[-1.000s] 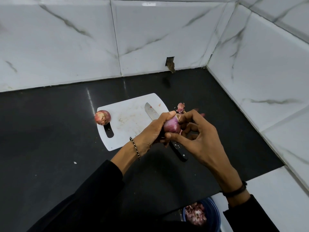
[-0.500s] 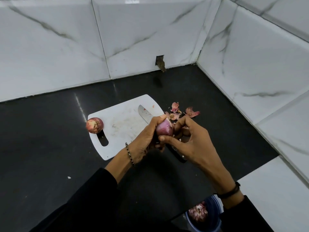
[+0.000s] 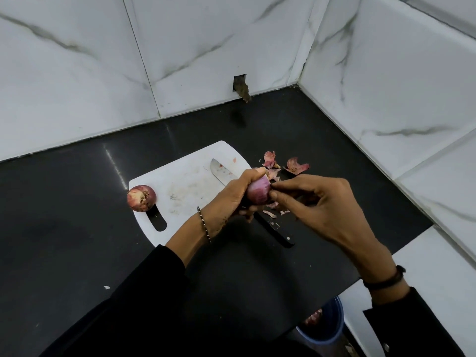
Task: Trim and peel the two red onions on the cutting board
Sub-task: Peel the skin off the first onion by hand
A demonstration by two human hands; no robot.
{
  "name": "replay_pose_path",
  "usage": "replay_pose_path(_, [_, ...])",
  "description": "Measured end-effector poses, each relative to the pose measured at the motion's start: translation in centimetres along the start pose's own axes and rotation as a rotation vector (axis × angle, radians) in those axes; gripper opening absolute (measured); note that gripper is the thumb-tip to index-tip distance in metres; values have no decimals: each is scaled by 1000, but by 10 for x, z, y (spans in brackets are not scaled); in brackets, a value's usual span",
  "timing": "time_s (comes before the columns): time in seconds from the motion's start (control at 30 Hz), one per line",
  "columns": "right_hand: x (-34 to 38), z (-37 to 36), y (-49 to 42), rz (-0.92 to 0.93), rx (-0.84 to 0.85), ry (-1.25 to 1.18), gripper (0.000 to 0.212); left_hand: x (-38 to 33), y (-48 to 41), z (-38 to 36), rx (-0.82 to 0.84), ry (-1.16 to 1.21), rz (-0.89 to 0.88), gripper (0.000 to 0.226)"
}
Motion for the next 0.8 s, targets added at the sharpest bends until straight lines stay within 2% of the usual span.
replay_pose_path(0.13, [-2,1,-8,23,40,54,13,-2,-3,-1,10,-94,3,65])
replay_pose_path(0.23, [-7,-4,-14,31,35,102,8,-1,-5,-1,-15,-155,11,58])
replay_pose_path(0.37, [-16,-15,-19,27,48,175,17,1,-6,-5,-66,-130,23,58])
replay_pose_path(0.67, [-25,-19,-2,-7,-10,22,18,7,-12,-10,-217,-43,112,57])
replay_pose_path(0.8, [-37,-8,5,-71,-38,-76,11,9,-18,-17,-204,3,113,61])
Point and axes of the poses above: each hand's wrist, its own y-axis away from the middle knuckle, its own z-axis out of the back of the hand, x = y × z, the point moved 7 cm from there along -y, towards the middle knuckle, and after that the axes turned 3 degrees about -x, right-handed, at the moved point
